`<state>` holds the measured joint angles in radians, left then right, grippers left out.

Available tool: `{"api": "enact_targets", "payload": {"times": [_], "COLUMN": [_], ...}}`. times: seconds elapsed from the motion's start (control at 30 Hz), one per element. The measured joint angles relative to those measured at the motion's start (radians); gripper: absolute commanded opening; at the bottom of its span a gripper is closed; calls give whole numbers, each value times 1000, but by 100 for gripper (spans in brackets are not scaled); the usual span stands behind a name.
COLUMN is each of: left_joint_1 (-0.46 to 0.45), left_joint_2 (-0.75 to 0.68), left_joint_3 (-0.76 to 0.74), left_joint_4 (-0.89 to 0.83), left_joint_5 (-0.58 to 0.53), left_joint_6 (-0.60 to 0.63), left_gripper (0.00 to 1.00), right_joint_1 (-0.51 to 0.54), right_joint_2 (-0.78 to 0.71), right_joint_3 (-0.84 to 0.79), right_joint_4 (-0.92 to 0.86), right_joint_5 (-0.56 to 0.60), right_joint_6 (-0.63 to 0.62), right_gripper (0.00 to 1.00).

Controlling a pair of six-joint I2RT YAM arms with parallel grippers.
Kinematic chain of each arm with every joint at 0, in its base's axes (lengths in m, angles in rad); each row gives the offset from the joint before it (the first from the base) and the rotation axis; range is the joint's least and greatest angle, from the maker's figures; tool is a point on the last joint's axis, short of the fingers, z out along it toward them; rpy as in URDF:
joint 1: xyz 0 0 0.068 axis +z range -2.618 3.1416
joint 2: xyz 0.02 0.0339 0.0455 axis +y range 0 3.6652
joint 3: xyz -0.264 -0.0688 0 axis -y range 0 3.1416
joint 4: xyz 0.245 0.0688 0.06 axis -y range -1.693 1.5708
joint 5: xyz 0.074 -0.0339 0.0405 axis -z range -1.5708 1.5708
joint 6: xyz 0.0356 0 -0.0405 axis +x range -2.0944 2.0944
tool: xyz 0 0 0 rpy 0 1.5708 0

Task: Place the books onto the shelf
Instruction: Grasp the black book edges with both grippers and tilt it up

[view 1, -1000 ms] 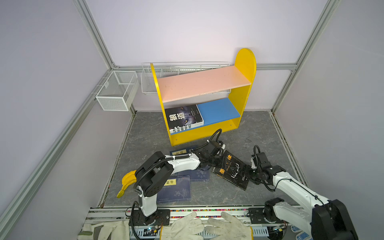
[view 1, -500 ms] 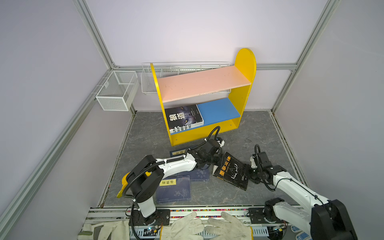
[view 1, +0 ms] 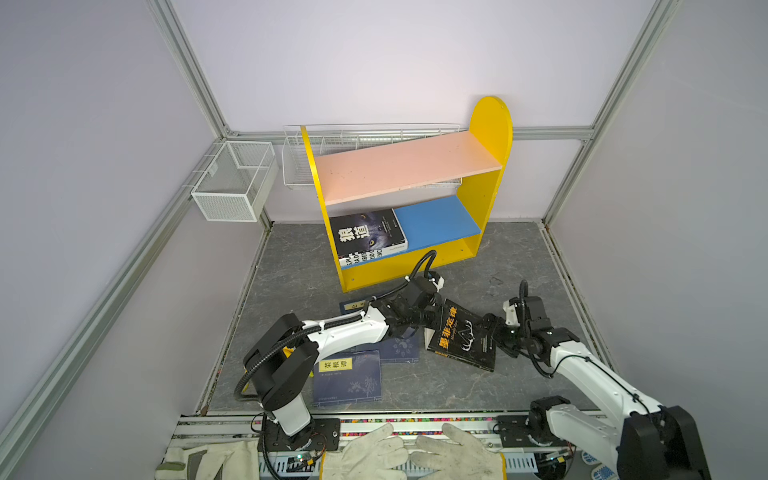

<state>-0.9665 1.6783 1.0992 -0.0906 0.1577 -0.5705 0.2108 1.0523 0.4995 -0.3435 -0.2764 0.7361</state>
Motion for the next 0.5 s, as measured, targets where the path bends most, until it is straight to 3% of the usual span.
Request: {"api": "enact_targets", "payload": {"times": [0.23,0.4,0.5], "left_joint_1": [100,128,137], "left_joint_2": [-54,-88,-97], "left_joint_3": [72,112,116], "left_joint_4": [-60,-104,-112], "left_joint_5": [-3,-48,-72], "left_joint_6": [3,23,26], "left_gripper": [0,0,0], "right_joint_1": [-33,-29,-11], "right_joint_2": [-16,-24,-32], "right_joint_3": [51,-40,-79], "right_joint_4": [145,357,395], "right_joint_5": [-112,-218,-239], "right_joint_6": [97,267,327], "right_gripper": [89,89,89]}}
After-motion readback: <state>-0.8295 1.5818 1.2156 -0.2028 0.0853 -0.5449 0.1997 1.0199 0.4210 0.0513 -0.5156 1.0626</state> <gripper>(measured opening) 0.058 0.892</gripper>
